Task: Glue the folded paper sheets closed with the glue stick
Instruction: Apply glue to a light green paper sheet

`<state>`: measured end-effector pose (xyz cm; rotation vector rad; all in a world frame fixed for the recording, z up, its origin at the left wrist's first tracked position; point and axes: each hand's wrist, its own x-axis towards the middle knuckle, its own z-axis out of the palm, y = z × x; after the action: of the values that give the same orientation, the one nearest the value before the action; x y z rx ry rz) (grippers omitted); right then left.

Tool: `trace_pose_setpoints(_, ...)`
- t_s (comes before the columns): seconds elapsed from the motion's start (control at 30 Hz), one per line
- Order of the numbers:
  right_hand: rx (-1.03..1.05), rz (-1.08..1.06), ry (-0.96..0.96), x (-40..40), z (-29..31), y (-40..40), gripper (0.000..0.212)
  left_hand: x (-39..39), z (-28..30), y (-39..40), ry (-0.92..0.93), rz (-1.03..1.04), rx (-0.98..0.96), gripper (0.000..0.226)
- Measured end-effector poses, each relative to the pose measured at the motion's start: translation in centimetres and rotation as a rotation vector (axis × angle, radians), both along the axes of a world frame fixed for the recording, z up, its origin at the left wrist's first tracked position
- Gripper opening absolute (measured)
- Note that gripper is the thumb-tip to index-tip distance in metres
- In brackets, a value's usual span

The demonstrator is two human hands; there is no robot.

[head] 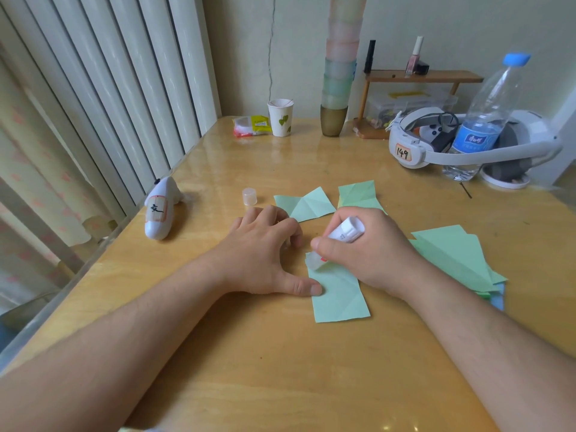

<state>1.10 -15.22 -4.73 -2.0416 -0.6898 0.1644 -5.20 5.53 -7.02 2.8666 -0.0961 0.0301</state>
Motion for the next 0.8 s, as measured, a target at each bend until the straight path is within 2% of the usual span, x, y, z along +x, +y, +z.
trace_pose_setpoints(0.57,-0.195,-0.062,-0.037,0.8,1.1,-1.6,0.024,-0.1,0.1,0.0,0.006,0.001,-0.009,0.083)
trace_pose_setpoints(0.8,-0.216,-0.063,-0.042,1.6,1.3,-3.2,0.023,-0.2,0.2,0.0,0.006,-0.007,-0.011,0.080)
